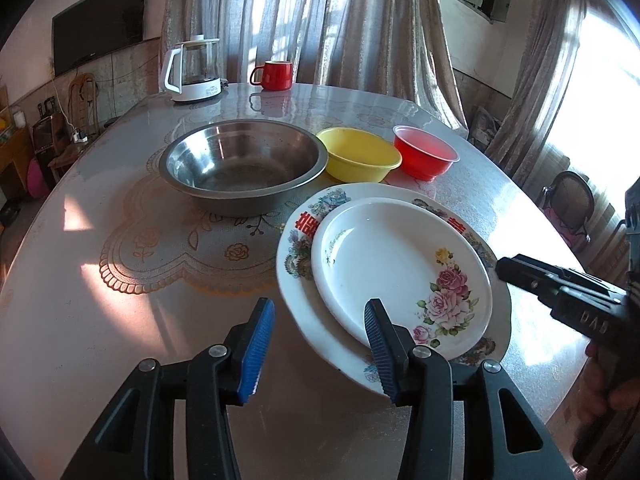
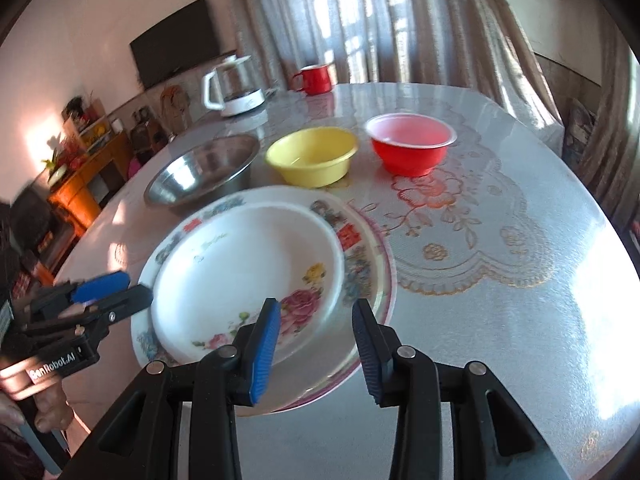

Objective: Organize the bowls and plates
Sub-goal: 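Open the right tool and withdraw it from the plate stack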

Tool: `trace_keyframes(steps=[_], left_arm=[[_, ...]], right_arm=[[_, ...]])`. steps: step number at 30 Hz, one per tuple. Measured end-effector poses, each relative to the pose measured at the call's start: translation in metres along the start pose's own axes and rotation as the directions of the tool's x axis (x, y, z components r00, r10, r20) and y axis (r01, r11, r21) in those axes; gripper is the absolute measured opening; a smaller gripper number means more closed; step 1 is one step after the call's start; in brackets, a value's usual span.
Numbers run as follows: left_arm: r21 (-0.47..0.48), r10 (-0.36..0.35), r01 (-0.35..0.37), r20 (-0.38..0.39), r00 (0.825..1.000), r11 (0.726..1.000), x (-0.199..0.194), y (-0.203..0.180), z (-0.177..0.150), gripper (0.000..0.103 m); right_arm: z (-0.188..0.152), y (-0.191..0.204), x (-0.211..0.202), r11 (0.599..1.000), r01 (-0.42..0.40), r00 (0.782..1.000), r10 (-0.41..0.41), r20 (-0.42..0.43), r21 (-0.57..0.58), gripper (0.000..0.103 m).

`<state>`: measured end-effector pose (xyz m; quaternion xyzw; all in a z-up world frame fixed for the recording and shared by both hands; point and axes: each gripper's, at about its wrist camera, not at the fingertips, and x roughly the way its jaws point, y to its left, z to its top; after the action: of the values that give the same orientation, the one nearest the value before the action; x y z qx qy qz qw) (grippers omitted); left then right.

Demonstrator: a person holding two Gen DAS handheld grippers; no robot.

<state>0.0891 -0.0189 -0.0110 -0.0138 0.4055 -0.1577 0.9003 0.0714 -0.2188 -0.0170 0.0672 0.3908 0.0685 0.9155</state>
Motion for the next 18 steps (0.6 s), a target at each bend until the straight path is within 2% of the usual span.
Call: trace_keyframes(steps=[5,11,18], left_arm=[[0.005,0.009,-0.009,-0.015,1.0,1.0,0.004,-0.002,-0.001,0.048],[-0.005,0.018,-0.019,-0.024,1.0,1.0,0.007,0.002,0.0,0.048],[-0.069,0.036,-0.038,-0.024,0.999,0.997,0.008,0.022,0.004,0.048]], right_arm=[[0.001,-0.016,0.006,0.998,0.017,1.0,-0.015,-0.021,0.065,0.038],[-0.003,-0.006,0.015,0.999,-0.026,0.998,0.027,-0.055,0.025,0.037],[0.001,-0.015,0.014,0.998,0.003,0.999,-0.001,-0.036,0.063,0.038]])
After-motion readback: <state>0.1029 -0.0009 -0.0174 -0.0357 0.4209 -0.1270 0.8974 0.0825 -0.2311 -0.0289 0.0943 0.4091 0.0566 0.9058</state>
